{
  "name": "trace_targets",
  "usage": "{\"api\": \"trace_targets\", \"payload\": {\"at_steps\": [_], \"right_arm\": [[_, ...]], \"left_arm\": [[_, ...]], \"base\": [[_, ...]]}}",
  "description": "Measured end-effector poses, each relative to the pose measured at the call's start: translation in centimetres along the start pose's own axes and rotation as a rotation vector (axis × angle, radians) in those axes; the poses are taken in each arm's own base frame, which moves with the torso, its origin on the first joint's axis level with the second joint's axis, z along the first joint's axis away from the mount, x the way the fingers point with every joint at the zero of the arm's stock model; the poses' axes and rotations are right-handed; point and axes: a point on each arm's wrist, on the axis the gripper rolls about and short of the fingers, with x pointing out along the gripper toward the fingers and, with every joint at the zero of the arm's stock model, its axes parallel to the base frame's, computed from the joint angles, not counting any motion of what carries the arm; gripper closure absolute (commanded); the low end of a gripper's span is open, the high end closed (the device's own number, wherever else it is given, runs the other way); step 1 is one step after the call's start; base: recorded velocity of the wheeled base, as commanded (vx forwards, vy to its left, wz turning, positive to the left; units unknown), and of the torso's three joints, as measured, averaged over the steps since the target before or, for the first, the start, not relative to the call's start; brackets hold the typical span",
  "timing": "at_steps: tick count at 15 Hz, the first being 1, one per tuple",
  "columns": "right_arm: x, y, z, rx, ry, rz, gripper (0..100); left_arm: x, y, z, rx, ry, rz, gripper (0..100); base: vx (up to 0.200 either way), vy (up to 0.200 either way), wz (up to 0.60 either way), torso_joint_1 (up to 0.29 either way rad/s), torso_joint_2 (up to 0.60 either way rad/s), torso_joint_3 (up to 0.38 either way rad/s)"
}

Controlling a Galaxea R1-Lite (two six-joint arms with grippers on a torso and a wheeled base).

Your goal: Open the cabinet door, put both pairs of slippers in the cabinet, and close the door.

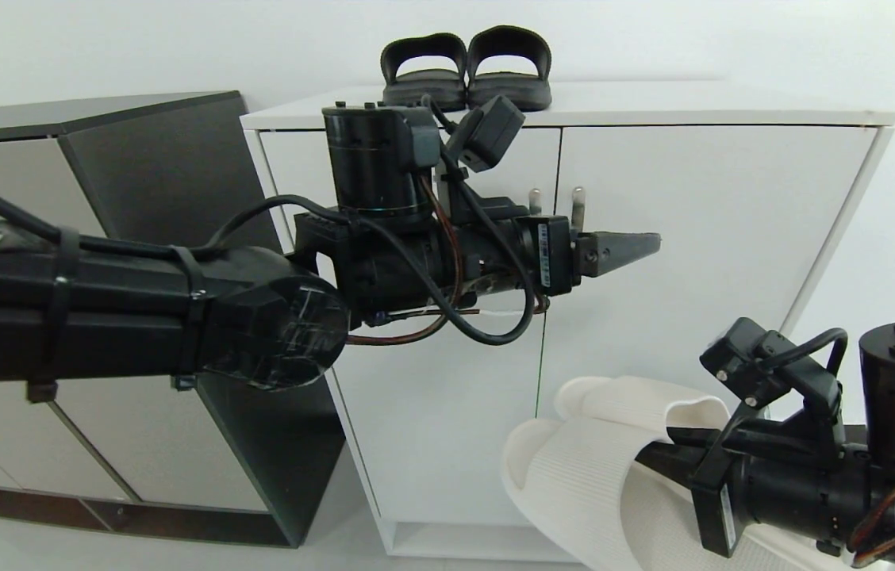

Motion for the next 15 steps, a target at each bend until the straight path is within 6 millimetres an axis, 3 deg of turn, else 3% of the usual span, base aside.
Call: {"api": "trace_targets", "payload": {"at_steps": [7,15], "right_arm": [[-0.1,-0.2,0.1,0.003,-0.004,-0.010,100],[-0.1,-0.2,0.0,0.002,-0.001,-0.010,100]], "left_arm": [[0.2,1.7,-0.1,-0.002,-0.012,0.083,0],[2.0,2.8,-0.7,-0.006,-0.006,0.102,0]], "base": [[0.000,0.000,0.00,0.000,0.00,0.000],[0.000,0.000,0.00,0.000,0.00,0.000]]}}
